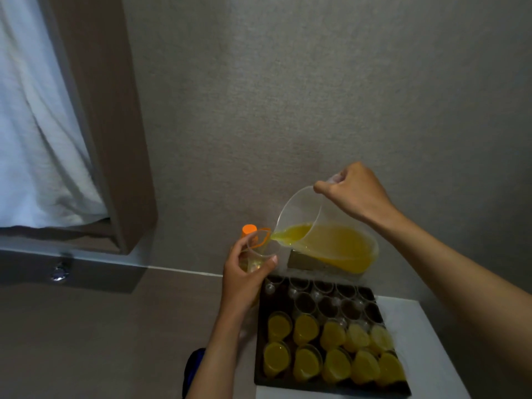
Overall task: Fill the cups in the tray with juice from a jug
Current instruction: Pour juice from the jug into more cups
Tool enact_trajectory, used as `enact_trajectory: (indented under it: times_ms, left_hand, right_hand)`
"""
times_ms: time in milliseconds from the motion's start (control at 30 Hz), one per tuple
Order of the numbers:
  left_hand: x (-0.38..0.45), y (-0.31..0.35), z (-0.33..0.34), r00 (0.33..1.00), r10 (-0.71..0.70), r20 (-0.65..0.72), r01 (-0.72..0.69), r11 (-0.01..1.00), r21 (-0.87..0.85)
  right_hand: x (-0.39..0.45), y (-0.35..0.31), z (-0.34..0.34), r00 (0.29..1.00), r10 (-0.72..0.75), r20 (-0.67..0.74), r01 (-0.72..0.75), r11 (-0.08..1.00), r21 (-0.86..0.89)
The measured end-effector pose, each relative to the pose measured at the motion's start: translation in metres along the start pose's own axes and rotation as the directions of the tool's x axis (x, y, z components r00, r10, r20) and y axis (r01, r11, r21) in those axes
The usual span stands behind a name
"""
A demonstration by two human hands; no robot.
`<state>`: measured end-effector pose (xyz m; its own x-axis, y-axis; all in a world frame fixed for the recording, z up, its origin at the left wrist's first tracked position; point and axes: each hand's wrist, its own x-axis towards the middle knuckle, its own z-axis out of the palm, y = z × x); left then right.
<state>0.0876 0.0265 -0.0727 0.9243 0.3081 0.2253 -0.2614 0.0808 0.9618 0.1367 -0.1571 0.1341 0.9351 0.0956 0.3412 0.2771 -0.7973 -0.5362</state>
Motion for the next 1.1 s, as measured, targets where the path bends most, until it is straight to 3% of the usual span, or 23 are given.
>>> enact_trajectory:
  times_ms: [1100]
  left_hand:
    - [-0.012,-0.008,-0.007,1.000,-0.021,-0.019,0.020,0.999,-0.049]
  right_hand:
    - [0.001,-0.026,-0.012,1.000,0.010,-0.016,-0.011,1.000,-0.026]
